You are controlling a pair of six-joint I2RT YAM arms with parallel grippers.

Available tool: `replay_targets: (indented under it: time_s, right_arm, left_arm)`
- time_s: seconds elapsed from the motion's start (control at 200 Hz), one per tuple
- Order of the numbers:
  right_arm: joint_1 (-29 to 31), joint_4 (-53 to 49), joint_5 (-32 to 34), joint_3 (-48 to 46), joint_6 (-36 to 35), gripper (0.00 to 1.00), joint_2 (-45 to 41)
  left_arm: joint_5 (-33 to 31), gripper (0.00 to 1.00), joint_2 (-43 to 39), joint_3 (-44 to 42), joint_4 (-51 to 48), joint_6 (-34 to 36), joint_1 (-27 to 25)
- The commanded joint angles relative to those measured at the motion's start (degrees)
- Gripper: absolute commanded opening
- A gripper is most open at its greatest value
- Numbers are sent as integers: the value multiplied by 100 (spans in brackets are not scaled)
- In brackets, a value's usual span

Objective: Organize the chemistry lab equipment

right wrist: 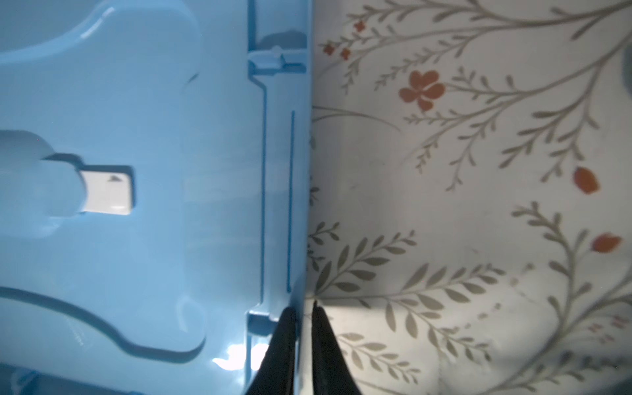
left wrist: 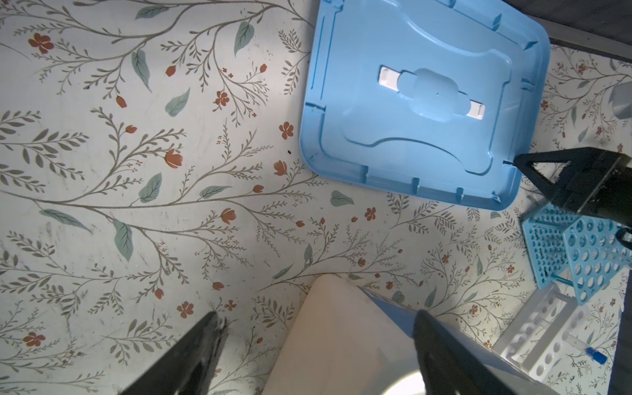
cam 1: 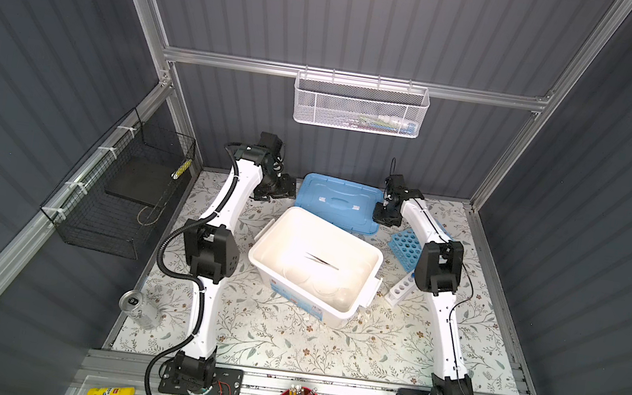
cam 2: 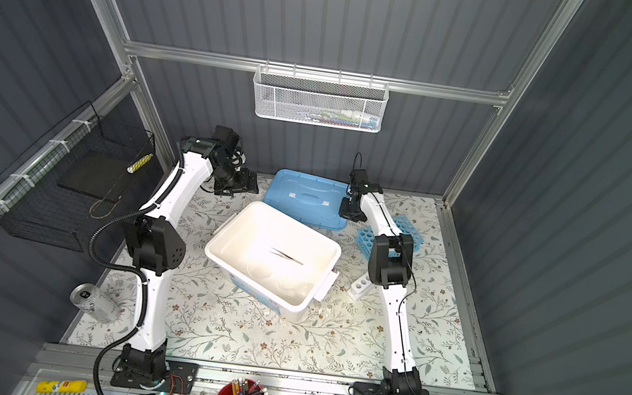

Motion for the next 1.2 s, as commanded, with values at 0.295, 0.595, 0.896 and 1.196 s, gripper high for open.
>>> replay_targets:
  time_s: [0.295, 0.595, 0.896, 1.196]
  right_arm:
    - [0, -250, -291, -214, 0, 0, -189]
    - [-44, 64, -817, -642, 297, 0, -1131]
    - [-89, 167, -1119, -677, 873, 0, -1570]
    - [-80, 319, -1284, -1053, 1106, 0, -2113]
  left_arm:
    - [177, 88, 82, -79, 143, 216, 107]
    - [203, 89, -18, -76, 274, -7, 241]
    - [307, 88, -229, -355, 584, -282, 283]
    - [454, 89, -300, -457, 906, -406, 300]
